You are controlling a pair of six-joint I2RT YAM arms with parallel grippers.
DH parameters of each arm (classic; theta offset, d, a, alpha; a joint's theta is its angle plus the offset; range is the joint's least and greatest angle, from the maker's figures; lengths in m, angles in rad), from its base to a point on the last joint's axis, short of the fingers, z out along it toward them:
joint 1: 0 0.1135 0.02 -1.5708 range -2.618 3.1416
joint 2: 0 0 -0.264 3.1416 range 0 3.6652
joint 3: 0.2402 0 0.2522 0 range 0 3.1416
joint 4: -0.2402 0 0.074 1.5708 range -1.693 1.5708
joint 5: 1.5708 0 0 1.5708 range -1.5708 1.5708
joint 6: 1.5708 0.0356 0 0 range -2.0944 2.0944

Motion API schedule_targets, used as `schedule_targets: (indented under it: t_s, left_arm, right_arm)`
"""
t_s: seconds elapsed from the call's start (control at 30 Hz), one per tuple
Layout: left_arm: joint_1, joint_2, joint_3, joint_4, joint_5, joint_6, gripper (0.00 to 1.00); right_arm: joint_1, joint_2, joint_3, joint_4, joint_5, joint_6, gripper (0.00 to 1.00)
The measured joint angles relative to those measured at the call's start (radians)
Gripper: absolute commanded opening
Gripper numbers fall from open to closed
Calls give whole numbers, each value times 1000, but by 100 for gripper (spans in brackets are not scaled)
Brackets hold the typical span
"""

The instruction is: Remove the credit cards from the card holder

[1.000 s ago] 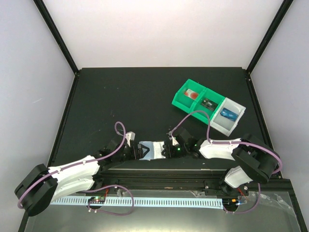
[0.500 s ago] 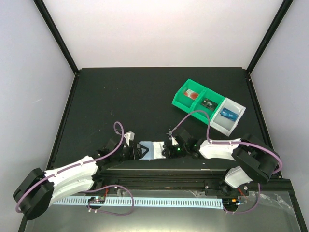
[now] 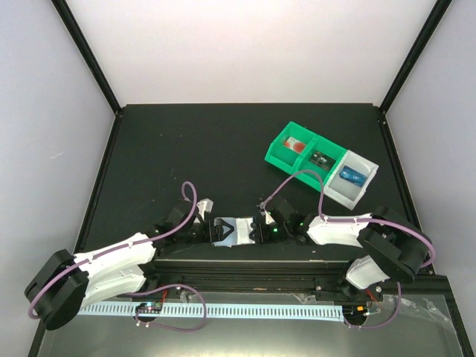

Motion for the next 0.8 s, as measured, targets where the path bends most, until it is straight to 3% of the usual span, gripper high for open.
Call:
schedule_targets:
  t_s: [0.63, 0.8]
  left_arm:
    - [0, 21, 0, -58, -55, 32, 86]
    - [0, 54, 0, -45, -50, 32, 76]
  right_arm:
    - [1, -2, -4, 7, 2, 0, 24]
    - [1, -4, -6, 10, 3, 0, 24]
